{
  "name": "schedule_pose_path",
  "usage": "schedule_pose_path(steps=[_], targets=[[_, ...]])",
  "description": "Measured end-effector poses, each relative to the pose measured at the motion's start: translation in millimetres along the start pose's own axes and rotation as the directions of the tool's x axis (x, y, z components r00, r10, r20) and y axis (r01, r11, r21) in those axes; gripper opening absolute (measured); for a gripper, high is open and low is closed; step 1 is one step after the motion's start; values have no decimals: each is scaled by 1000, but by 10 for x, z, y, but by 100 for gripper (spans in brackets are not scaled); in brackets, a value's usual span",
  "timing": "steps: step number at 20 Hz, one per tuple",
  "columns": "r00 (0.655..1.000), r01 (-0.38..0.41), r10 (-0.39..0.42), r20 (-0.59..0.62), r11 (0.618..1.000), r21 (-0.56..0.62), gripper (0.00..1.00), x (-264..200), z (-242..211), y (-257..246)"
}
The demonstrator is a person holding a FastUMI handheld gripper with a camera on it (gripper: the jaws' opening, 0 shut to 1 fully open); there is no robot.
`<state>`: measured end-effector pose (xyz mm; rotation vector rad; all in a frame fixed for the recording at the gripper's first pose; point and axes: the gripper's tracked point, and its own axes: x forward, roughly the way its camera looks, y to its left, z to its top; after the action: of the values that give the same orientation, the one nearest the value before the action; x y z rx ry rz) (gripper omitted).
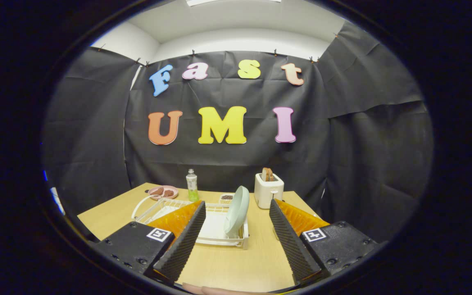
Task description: Take the plate from the dish rack, then take the spoon from the basket and place it into the plate.
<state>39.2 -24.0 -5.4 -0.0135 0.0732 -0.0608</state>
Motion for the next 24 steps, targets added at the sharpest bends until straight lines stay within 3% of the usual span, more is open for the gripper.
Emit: schedule_pose_path(steps=[6,9,15,18,20,21,24], targets=[[993,6,-7,-119,1000,-5,100,537,144,73],[971,5,-20,-239,998,-63,100,944,142,120],[911,42,-123,-393,977,-207,100,1903,278,13],[834,20,-136,-535,976,-217,98,2235,125,25],[781,77,-196,-593,973,-220,89,2383,85,-93],[768,76,-187,-613,976,-203,85,2470,76,-88],[676,51,-167,-718,982,-180,71,2572,-47,-13]])
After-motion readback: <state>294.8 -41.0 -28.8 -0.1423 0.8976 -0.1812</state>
